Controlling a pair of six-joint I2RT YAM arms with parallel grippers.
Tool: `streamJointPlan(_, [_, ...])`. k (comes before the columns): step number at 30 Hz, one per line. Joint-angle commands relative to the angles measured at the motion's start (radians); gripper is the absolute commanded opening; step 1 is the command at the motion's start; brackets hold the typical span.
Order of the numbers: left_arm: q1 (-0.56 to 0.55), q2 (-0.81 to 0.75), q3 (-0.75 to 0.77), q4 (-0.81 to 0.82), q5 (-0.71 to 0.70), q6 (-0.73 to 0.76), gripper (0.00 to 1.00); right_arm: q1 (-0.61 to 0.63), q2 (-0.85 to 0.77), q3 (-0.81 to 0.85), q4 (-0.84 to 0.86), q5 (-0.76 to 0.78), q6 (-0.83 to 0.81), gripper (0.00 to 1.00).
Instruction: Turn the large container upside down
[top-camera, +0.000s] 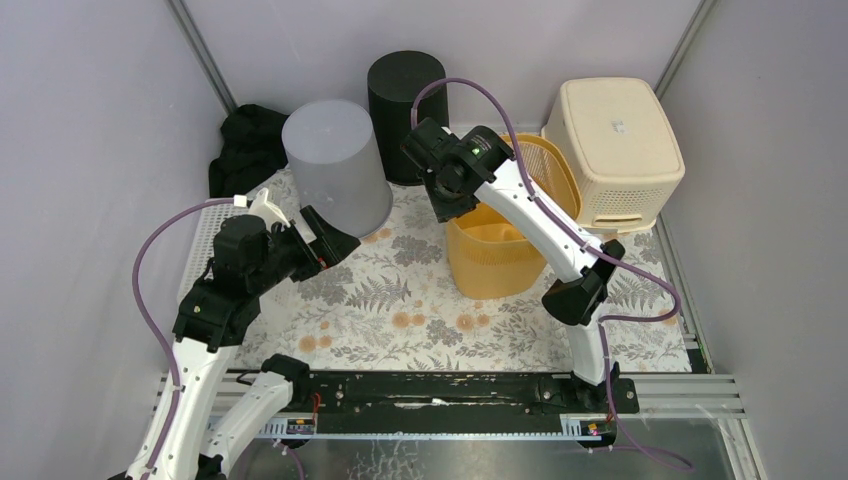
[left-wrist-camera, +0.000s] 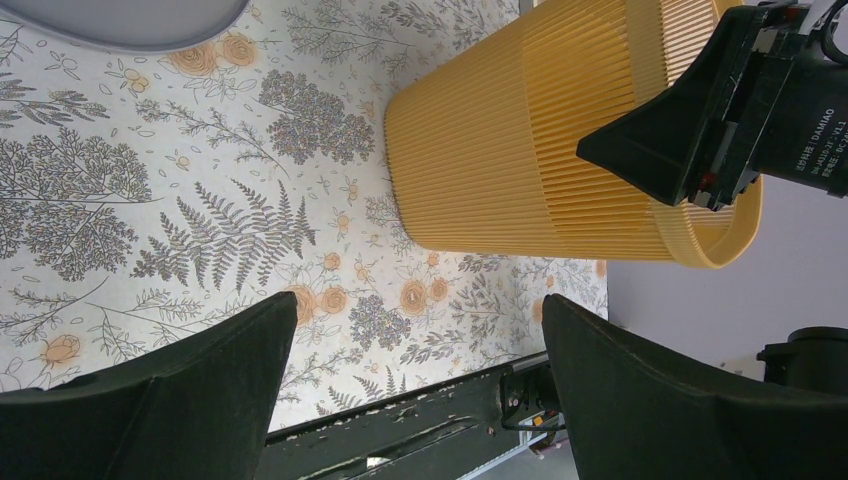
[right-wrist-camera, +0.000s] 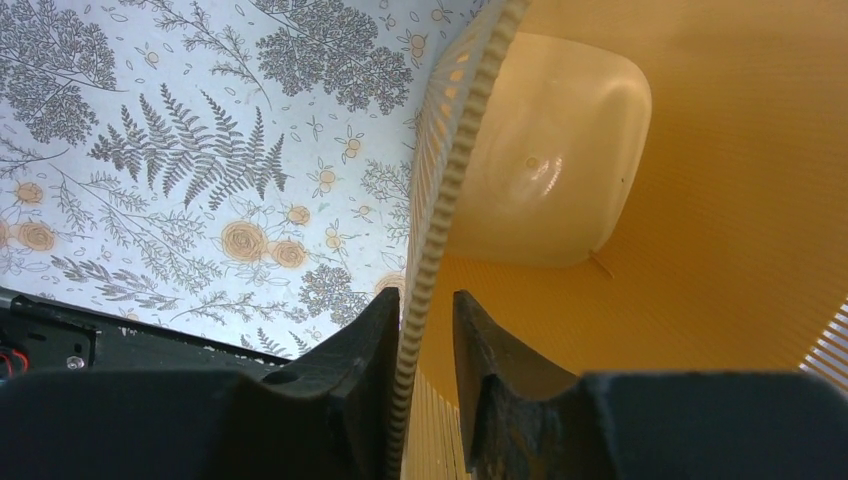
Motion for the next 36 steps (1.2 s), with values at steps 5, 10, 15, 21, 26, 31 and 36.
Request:
streamJointPlan(5, [0.004,-0.014,-0.014,0.037,0.020,0.011,1.00,-0.008,0.005,0.021,-0.023,-0.010,0.008,0.14])
streamJointPlan(10, [0.004,-0.017,-0.023,0.036,0.021,0.010,1.00,-0.007,-0.005,0.021,-0.023,-0.024,0.005,0.00])
streamJointPlan(15, [0.004,-0.018,-0.030,0.042,0.021,0.009,1.00,-0.009,-0.051,0.066,-0.007,-0.063,0.009,0.00])
streamJointPlan(21, [0.004,-0.018,-0.030,0.042,0.026,0.009,1.00,-0.018,-0.151,0.049,0.063,-0.136,0.036,0.00])
streamJointPlan(26, [0.004,-0.020,-0.024,0.041,0.027,0.008,1.00,-0.032,-0.221,0.038,0.115,-0.226,0.056,0.00])
streamJointPlan(31, [0.004,-0.013,-0.004,0.034,0.018,0.012,1.00,-0.052,-0.304,-0.011,0.196,-0.339,0.085,0.00])
streamJointPlan(36, [0.003,-0.005,0.023,0.020,0.006,0.021,1.00,-0.095,-0.401,-0.135,0.320,-0.480,0.123,0.00])
